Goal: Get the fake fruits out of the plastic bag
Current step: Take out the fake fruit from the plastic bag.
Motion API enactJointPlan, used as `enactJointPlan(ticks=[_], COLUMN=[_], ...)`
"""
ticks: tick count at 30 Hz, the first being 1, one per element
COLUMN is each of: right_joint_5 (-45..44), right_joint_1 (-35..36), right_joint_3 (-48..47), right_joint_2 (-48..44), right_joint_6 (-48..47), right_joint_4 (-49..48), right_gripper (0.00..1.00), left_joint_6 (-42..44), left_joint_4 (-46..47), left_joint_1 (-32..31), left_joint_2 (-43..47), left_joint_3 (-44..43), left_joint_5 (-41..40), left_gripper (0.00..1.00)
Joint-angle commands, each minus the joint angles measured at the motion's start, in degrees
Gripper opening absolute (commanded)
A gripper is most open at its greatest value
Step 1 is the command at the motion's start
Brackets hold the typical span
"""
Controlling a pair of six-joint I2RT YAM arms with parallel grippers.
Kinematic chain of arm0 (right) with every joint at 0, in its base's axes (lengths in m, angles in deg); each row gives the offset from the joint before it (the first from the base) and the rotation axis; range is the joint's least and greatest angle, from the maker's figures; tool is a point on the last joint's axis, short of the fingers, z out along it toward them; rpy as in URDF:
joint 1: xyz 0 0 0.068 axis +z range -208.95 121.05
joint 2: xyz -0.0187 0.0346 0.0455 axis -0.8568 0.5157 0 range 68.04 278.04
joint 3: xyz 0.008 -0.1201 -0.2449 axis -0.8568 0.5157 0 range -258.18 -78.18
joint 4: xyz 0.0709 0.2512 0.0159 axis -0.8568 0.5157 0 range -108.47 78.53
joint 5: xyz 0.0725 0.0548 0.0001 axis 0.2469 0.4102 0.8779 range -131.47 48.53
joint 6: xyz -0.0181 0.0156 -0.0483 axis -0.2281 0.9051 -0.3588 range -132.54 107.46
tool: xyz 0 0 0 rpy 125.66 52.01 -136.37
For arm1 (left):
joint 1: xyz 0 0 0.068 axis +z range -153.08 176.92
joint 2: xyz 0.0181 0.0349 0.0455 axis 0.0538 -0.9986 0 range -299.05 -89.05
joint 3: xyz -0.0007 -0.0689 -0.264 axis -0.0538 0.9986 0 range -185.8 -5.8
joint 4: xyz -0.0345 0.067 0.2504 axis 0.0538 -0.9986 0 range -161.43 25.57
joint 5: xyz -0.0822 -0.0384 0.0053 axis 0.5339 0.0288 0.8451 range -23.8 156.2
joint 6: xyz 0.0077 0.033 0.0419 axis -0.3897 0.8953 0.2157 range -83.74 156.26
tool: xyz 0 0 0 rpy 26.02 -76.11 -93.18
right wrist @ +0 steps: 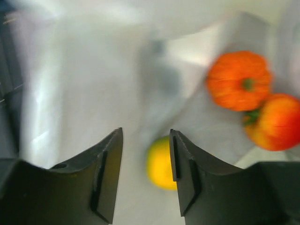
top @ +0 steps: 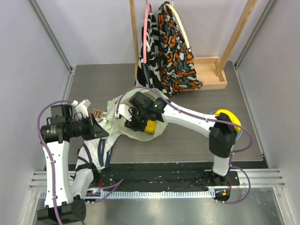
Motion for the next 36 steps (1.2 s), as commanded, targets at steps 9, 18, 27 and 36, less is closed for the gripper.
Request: enactJointPlan(ticks=[9, 18, 27, 36], right_joint_5=[-29.06, -28.90, -28.01, -27.40], right_joint_1=[-2.01, -2.10, -1.93, -2.10], right_joint_3=[-11.83, -18.50, -22.46, -22.20], right_joint_2=[15.40, 22.53, 28.25, 26.24], right_joint_6=[16.31, 18.77, 20.97, 18.86], right_joint_4=[-12.83, -13.71, -13.01, -11.95], right_gripper=[0.88, 0.95, 0.90, 0.37], left_joint_6=[2.32, 8.12, 10.58, 9.00], left_joint_4=[-4.64, -10.00, -10.98, -8.52], left_joint_1=[0.36, -0.43, -1.23, -1.23], left_joint_2=[3.14, 2.44, 2.70, 2.70], left_joint_3=[0.98, -0.25, -0.25, 0.62], left_joint_5=[-0.78, 9.14, 10.56, 9.32], left_gripper=[0.00, 0.00, 0.00, 0.00])
